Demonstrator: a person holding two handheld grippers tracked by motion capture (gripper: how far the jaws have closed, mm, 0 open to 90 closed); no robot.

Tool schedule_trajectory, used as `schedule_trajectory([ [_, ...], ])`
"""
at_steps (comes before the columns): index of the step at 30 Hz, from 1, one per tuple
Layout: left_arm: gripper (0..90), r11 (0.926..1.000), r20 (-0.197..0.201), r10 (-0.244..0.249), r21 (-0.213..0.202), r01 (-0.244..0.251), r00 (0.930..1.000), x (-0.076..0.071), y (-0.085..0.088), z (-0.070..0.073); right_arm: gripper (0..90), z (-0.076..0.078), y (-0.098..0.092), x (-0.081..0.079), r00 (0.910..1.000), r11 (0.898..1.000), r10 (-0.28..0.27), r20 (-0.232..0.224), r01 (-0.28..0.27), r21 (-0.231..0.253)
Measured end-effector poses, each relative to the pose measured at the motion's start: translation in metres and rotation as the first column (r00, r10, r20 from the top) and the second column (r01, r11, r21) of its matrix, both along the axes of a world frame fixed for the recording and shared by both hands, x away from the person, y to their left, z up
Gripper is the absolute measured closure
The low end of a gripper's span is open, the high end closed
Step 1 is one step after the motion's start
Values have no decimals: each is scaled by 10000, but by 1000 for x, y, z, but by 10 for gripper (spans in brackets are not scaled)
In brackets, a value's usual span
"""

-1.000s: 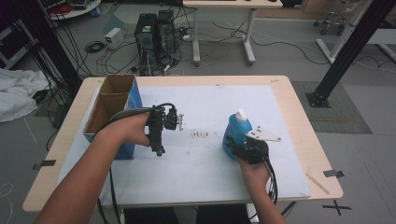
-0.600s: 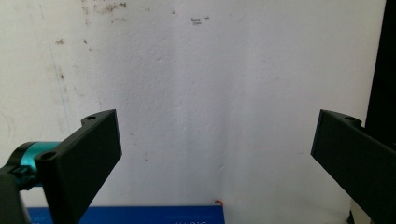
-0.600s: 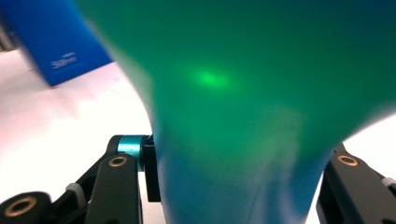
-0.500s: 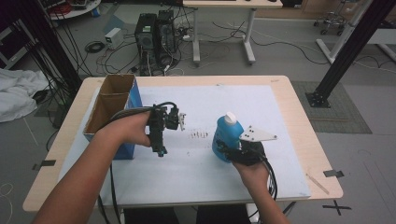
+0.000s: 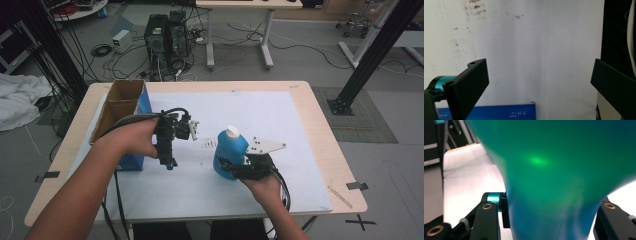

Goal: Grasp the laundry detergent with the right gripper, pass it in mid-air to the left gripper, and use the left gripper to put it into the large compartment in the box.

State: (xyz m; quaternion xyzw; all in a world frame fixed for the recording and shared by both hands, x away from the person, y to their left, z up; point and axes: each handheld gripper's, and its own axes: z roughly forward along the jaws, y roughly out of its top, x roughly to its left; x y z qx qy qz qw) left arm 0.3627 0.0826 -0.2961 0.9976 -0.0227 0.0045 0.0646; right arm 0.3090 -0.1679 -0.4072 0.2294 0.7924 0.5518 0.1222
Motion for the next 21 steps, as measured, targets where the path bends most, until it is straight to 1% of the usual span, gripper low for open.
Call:
schedule_trajectory([
  [4,16,9999,-10,-102,18,102,9999,-4,-3,2,458,0,7,-3,9985,9985,543,48,-543,-58],
  [9,16,9999,17,-136,-5,136,9999,-8,-5,5,458,-1,17,-6,9930,9930,1181,55,-1180,-93],
  [11,16,9998,21,-182,23,182,9998,-9,-6,7,458,-1,21,-7,9898,9897,1424,72,-1423,-175],
  [17,16,9996,65,-294,-11,294,9995,-14,-10,11,460,-1,33,-8,9785,9784,2061,50,-2060,-186],
  [21,16,9992,105,-388,4,388,9992,-18,-13,14,461,-1,39,-8,9722,9720,2342,-2,-2341,-223],
])
